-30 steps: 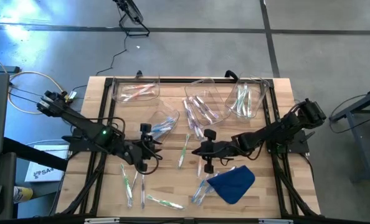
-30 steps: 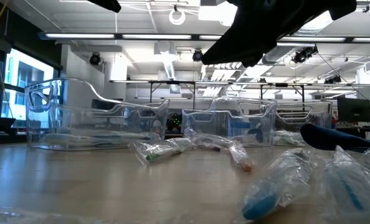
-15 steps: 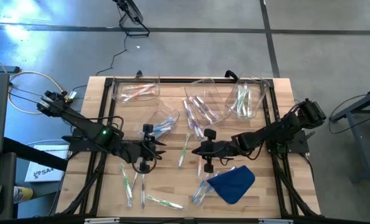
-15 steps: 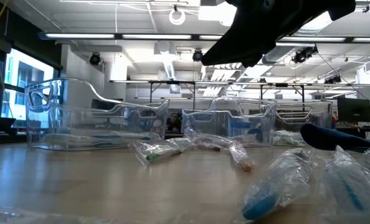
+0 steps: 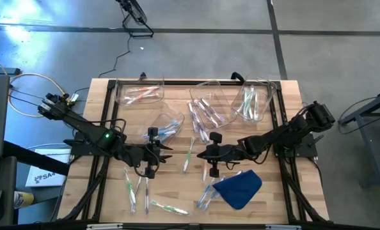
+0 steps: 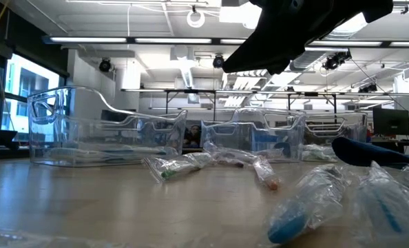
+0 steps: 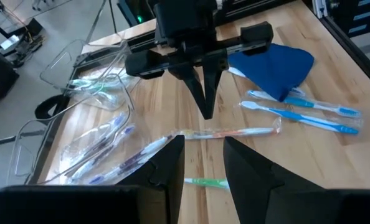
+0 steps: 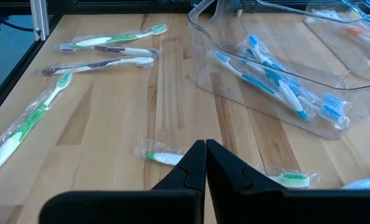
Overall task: Pick & Place Toothbrushes
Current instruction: Put the orange toothbrush into the top left transparent bin
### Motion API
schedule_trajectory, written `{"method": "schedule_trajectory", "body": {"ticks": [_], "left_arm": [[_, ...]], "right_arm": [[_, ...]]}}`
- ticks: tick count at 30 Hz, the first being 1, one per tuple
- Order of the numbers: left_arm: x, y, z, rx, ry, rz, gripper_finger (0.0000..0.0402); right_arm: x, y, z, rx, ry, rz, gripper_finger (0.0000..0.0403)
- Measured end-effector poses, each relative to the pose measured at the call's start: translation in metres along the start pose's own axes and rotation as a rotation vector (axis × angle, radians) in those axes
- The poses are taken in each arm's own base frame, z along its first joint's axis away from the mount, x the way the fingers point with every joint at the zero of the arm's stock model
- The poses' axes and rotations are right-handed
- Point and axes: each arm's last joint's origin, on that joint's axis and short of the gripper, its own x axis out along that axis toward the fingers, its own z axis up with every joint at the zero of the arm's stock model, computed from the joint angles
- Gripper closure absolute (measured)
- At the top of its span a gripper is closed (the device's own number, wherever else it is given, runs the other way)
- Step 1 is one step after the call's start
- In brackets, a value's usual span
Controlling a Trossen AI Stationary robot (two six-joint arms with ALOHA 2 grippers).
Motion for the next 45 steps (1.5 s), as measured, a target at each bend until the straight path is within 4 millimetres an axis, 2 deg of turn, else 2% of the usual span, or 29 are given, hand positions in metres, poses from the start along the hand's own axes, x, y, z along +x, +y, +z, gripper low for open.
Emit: {"method": "schedule_trajectory", "body": {"ticks": [23,35,41,45], "left_arm": [[0.0,0.0,0.0,0.016,0.003,-0.002,0.0295],[0.0,-0.001,-0.001,0.021,0.007,-0.047,0.0295],[0.0,-0.003,-0.003,0.143,0.024,-0.106,0.0295],[0.0,-0.003,-0.002,0.152,0.011,-0.12,0.0295]], "right_arm": [[0.002,-0.006,0.004,0.016,-0.027,-0.015,0.0399],[0.006,-0.021,0.009,0.055,-0.052,-0.056,0.0399],[0.009,-0.034,0.011,0.074,-0.055,-0.091,0.0399],[0.011,-0.045,0.012,0.145,-0.062,-0.118,0.0399]]}}
